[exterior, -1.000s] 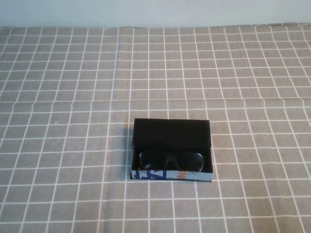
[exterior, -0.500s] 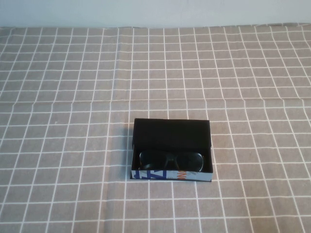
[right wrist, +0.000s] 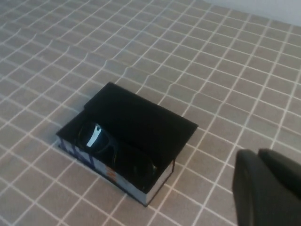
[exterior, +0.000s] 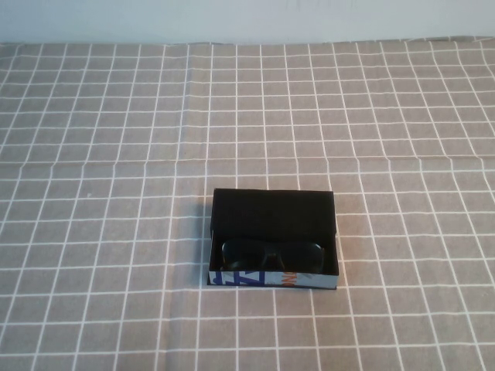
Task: Take glasses out of glasses case
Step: Pick up the glasses from the glasses case
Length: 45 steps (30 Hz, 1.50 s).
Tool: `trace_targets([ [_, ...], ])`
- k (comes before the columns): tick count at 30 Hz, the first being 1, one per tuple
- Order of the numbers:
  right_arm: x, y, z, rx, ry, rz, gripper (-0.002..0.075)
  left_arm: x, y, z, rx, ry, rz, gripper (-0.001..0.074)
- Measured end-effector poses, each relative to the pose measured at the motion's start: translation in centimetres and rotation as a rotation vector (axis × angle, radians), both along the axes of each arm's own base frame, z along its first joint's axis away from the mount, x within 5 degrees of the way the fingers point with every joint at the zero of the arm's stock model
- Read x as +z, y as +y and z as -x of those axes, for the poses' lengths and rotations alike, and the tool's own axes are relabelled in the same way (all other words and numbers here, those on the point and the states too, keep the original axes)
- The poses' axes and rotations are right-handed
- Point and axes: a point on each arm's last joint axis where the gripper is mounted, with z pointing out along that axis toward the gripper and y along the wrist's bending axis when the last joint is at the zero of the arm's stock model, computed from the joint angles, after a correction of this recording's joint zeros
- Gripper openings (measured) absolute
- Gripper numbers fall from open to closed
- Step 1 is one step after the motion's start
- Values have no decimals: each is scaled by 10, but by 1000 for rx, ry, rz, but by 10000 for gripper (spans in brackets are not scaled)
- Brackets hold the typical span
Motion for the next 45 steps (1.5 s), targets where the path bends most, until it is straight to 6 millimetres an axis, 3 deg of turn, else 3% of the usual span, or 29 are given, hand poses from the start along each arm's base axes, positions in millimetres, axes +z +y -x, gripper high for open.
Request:
trace_targets([
  [5, 25, 13, -42, 214, 62, 146, -20, 0, 0, 0, 0, 0, 0, -4],
  [10, 29, 29, -89, 394, 167, 190, -20, 0, 0, 0, 0, 0, 0, -5],
  [14, 25, 53, -118, 511, 199, 281, -20, 0, 0, 0, 0, 0, 0, -4],
  [21, 3, 114, -164, 737, 287, 386, -20, 0, 0, 0, 0, 0, 0, -4],
  [26, -20, 155, -181, 844, 327, 600, -20, 0, 0, 0, 0, 0, 0, -4],
  [31, -50, 186, -193, 806, 386, 781, 11, 0, 0, 0, 0, 0, 0, -4],
  [34, -67, 194, -199, 796, 424, 783, 121, 0, 0, 0, 0, 0, 0, -4],
  [39, -84, 203, -205, 790, 431, 767, 391, 0, 0, 0, 0, 0, 0, -4],
  [41, -87, 207, -206, 786, 421, 758, 417, 0, 0, 0, 0, 0, 0, -5],
  [45, -96, 212, -208, 789, 429, 746, 382, 0, 0, 0, 0, 0, 0, -5],
])
